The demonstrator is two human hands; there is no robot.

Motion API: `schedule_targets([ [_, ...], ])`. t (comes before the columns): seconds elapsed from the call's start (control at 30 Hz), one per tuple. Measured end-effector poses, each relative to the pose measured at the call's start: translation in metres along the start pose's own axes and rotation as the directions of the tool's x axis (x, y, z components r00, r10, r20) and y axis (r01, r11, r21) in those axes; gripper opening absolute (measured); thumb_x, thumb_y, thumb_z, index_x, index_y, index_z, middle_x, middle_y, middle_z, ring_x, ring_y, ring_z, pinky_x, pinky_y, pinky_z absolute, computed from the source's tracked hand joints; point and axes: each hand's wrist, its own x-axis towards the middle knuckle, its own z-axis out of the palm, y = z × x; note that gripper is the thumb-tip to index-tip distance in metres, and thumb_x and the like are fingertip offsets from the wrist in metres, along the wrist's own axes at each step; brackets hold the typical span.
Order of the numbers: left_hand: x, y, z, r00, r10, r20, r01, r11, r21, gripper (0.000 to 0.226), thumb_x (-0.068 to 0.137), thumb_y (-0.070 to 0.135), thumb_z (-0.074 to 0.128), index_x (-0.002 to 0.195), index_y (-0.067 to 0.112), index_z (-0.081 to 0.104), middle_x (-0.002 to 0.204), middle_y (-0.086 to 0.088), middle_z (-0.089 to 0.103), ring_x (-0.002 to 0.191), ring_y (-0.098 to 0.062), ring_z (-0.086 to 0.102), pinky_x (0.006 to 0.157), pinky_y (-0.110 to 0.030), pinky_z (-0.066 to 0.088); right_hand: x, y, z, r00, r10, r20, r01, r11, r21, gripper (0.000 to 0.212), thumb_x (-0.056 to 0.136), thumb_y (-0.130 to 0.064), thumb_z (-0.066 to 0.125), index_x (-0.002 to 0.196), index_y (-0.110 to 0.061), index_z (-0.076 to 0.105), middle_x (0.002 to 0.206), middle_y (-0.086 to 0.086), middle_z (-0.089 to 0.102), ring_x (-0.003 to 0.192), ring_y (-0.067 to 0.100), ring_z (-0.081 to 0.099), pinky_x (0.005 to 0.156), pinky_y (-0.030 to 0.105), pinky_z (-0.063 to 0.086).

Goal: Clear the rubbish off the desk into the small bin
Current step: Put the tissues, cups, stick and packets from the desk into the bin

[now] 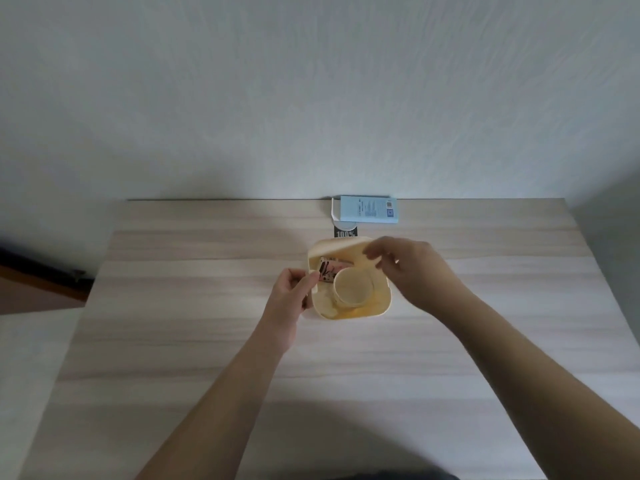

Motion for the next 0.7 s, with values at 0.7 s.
schedule_targets([
  [0.7, 0.049, 0.014, -0.02, 0.991, -0.054, -0.12, 0.045, 0.996, -0.082, 0.031, 0.074, 0.035, 0.069, 0.089, 0.012, 0.054, 0.056, 0.007, 0.048, 0.051, -0.008, 0.041, 0.057, -0.029, 0.03, 0.179, 0.121, 0.079, 0.949, 0.199, 0.245, -0.099, 0.924, -0.369, 0.071, 0.092, -0.021, 0.051, 0.152, -0.009, 0.014, 0.159, 0.009, 0.019, 0.146, 0.025, 0.018, 0.116, 0.042, 0.021],
])
